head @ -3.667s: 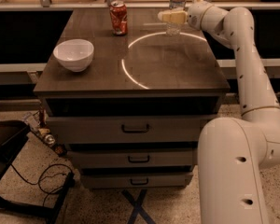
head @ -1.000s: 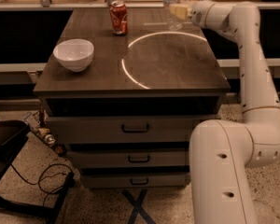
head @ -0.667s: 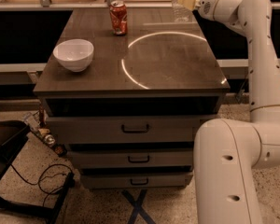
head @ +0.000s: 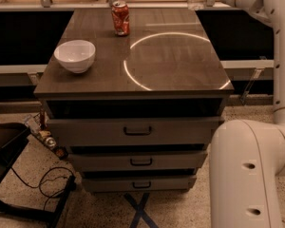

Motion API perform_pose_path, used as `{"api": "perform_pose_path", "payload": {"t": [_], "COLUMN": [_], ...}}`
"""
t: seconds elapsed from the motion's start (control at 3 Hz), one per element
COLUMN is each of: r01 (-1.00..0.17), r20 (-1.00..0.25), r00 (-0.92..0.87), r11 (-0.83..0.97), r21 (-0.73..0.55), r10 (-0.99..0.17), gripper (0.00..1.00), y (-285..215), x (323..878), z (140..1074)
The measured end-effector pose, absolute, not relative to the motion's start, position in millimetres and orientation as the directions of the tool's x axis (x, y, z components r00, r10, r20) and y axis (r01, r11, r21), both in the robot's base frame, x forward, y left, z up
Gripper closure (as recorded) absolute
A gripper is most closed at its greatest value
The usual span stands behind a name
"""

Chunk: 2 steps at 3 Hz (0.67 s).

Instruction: Move water bottle near white bowl

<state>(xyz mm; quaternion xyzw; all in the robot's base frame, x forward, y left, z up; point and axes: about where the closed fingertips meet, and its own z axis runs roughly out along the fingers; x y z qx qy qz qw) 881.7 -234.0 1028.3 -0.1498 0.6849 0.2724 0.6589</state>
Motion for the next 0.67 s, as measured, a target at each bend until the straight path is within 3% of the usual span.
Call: {"api": "perform_pose_path", "payload": {"t": [0.67], "r01": [-0.524], "r20": [-0.975], "r00": [-0.113], "r11": [0.823], "r21": [0.221], "r10": [0.190], "gripper": [1.00], "y": [-257], "x": [858], "z": [1058]}}
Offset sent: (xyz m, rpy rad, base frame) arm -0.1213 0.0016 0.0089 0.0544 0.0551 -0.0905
